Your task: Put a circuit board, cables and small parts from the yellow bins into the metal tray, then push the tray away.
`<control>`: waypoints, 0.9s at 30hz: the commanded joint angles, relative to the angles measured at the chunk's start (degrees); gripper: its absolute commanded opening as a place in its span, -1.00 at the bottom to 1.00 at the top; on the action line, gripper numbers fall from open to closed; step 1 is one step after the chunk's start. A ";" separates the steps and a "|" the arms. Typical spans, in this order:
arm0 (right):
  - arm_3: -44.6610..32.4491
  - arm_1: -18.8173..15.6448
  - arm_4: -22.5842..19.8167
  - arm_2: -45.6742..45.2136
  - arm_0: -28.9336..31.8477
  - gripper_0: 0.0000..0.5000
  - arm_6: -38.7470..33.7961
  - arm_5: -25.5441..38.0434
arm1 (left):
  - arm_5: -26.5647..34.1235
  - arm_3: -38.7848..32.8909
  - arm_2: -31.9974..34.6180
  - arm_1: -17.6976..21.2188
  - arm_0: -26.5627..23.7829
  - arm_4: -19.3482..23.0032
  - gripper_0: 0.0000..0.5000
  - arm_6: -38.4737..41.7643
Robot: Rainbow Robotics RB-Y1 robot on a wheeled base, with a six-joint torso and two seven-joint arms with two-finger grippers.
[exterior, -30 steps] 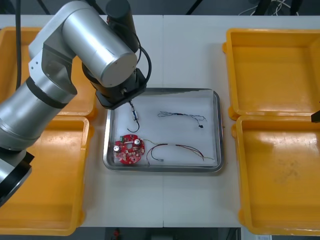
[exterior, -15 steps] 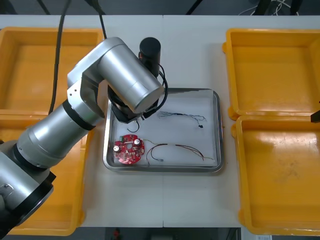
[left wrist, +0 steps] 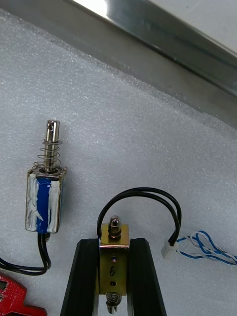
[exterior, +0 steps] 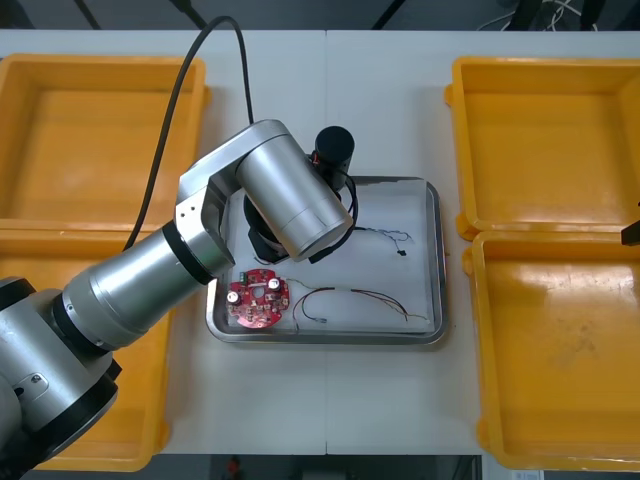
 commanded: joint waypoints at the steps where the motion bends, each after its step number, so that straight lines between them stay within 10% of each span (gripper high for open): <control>1: -1.23 0.05 0.16 -1.76 0.40 1.00 1.46 -0.37 | -0.65 -0.44 -0.84 -1.61 -0.06 -0.84 -0.94 -1.20; 11: -1.23 0.05 0.16 -1.76 0.40 1.00 1.46 -0.37 | -0.65 -0.44 -0.84 -1.43 -0.41 -1.63 0.49 -1.20; 27: -1.23 0.05 0.16 -1.76 0.40 1.00 1.46 -0.37 | 7.43 -5.28 3.99 5.07 -8.50 12.17 0.89 -1.20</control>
